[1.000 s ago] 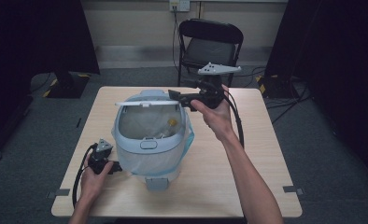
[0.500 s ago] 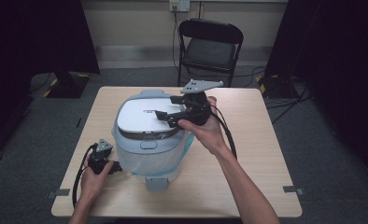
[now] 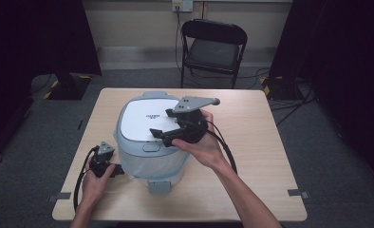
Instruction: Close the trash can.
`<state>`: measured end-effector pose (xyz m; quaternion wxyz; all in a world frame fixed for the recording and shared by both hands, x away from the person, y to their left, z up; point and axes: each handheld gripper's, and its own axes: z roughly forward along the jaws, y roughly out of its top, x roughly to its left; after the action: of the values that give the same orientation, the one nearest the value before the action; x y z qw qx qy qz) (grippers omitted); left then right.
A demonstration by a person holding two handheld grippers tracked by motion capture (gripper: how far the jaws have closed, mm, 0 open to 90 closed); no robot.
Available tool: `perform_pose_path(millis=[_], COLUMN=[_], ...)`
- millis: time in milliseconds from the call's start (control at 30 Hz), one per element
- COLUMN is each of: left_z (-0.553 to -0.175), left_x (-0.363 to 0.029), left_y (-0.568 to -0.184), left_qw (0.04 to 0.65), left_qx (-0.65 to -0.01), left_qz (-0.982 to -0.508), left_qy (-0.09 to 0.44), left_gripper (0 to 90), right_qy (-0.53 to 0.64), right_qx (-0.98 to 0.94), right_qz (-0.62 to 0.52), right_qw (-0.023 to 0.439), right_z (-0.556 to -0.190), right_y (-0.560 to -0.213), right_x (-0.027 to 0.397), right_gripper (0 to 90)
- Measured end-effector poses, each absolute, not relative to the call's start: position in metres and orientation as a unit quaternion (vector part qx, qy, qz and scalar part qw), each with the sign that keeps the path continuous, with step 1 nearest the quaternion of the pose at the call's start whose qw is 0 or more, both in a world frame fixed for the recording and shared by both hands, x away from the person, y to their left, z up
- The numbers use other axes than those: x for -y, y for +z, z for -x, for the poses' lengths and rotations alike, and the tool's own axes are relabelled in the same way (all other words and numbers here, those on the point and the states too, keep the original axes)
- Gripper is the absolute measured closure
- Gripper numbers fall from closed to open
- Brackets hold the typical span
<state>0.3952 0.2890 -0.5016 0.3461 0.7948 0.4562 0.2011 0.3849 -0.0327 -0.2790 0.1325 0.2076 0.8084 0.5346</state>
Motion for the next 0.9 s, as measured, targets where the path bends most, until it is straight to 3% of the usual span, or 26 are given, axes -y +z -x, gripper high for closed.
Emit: perform_pose_path(millis=[400,900], left_z=[-0.395,-0.395], left_x=[-0.289,-0.289], left_y=[-0.502,-0.502], left_qw=[0.345,0.346], left_qx=[-0.457,-0.457], left_qz=[-0.795,-0.795], left_qy=[0.202,0.201], left_gripper=[12.1,12.0], right_qy=[0.529,0.555], right_qx=[-0.812,-0.771], right_qz=[-0.194,-0.265], right_qw=[0.155,0.162], right_z=[-0.369,-0.39], right_y=[-0.284,-0.284], right_x=[0.031,0.071], right_gripper=[22.6,20.0])
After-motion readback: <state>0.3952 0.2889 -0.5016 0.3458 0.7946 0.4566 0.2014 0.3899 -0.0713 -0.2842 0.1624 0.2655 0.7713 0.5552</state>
